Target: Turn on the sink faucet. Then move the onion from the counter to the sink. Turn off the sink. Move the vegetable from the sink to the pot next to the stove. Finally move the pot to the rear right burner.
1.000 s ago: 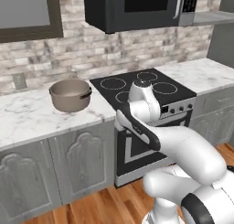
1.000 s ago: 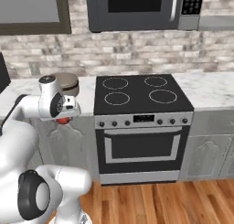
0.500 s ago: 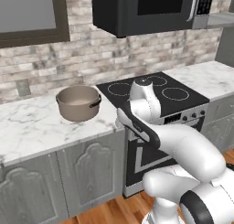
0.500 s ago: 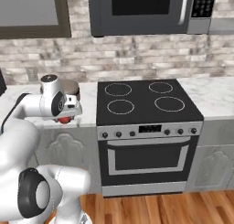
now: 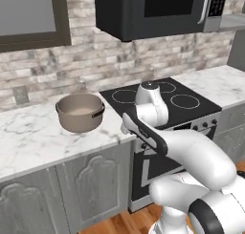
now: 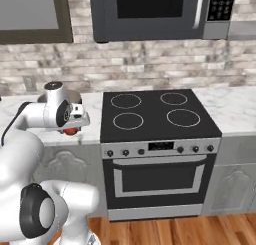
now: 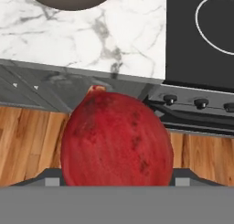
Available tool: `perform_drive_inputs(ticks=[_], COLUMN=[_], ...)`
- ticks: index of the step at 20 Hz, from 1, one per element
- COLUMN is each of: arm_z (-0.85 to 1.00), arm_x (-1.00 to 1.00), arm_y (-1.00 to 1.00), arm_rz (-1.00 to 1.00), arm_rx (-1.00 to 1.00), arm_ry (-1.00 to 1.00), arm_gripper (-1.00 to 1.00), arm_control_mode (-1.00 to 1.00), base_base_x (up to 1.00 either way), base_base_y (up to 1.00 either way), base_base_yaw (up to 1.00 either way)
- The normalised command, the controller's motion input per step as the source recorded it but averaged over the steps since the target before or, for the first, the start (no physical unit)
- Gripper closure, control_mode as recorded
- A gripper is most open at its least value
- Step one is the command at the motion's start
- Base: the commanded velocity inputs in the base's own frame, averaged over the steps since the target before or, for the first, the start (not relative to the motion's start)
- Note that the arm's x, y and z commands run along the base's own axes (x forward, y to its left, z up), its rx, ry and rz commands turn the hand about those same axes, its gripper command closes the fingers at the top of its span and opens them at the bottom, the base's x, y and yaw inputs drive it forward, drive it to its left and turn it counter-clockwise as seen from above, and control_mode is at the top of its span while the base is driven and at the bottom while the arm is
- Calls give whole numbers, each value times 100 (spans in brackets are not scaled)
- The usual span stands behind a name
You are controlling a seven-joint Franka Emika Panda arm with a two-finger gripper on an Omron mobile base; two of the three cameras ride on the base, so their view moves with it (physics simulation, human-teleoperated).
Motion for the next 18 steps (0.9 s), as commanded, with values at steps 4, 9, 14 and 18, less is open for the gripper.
perform_drive_inputs(ticks=[4,9,14,18], arm_z=[0,0,0,0], arm_x=[0,0,0,0], arm_y=[0,0,0,0], arm_rz=[0,0,0,0], arm_rx=[0,0,0,0], arm_ry=[0,0,0,0], arm_gripper=[100,100,100,100], arm_control_mode=[100,100,100,100], base_base_x=[36,47,51,51], base_base_y=[-51,-43,-35,-33], base_base_yaw=[4,7,11,13])
